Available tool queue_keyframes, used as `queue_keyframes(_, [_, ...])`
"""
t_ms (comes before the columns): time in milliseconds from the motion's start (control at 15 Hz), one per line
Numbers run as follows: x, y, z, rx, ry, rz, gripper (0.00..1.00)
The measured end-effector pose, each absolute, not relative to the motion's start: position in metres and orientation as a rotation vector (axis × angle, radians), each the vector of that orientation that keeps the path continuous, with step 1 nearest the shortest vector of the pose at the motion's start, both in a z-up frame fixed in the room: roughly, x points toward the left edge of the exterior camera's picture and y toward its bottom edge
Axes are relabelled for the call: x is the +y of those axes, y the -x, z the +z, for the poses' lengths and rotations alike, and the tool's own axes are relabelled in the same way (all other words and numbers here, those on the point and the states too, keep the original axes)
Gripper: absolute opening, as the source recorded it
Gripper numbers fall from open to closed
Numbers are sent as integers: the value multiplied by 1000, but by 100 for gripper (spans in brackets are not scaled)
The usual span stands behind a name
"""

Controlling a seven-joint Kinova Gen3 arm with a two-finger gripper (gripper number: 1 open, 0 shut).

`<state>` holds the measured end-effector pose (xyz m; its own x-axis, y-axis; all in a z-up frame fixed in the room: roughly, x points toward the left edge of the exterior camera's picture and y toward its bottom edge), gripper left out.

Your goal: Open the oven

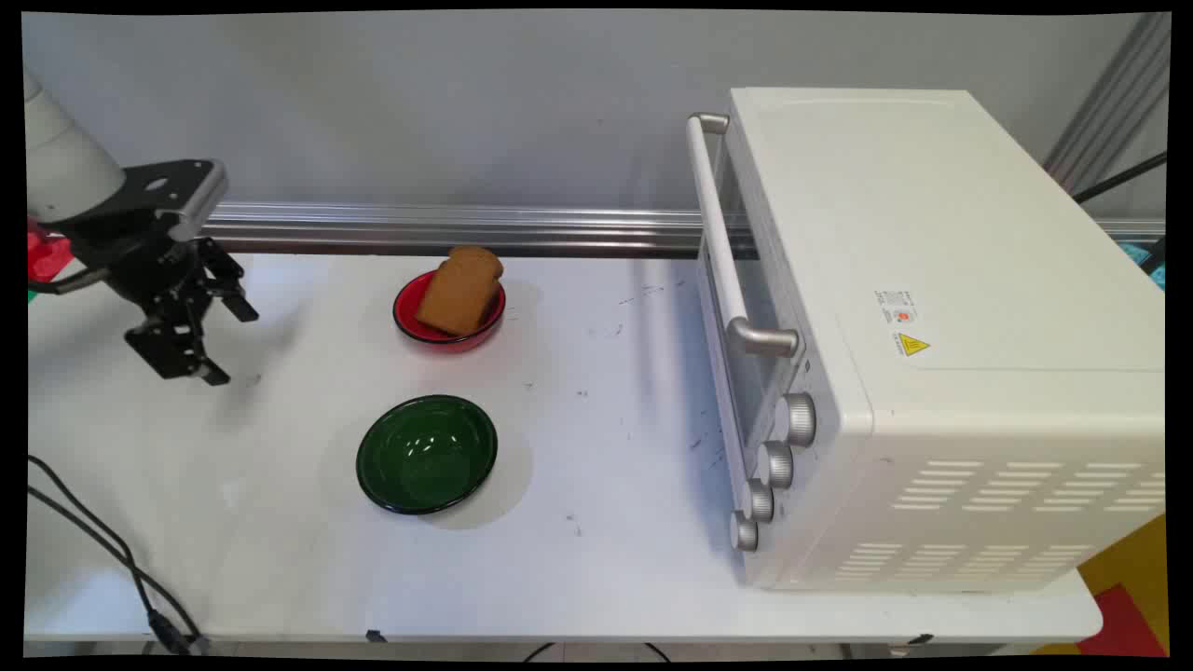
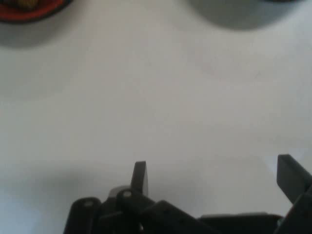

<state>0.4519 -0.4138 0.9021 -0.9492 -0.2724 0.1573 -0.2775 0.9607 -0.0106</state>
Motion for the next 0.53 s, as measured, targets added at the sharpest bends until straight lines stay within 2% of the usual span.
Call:
queue_keyframes(333, [-418,-427,897,-2850,-436,57,100])
queue_keyframes(533, [-425,-388,904,-2721,-467,53,100])
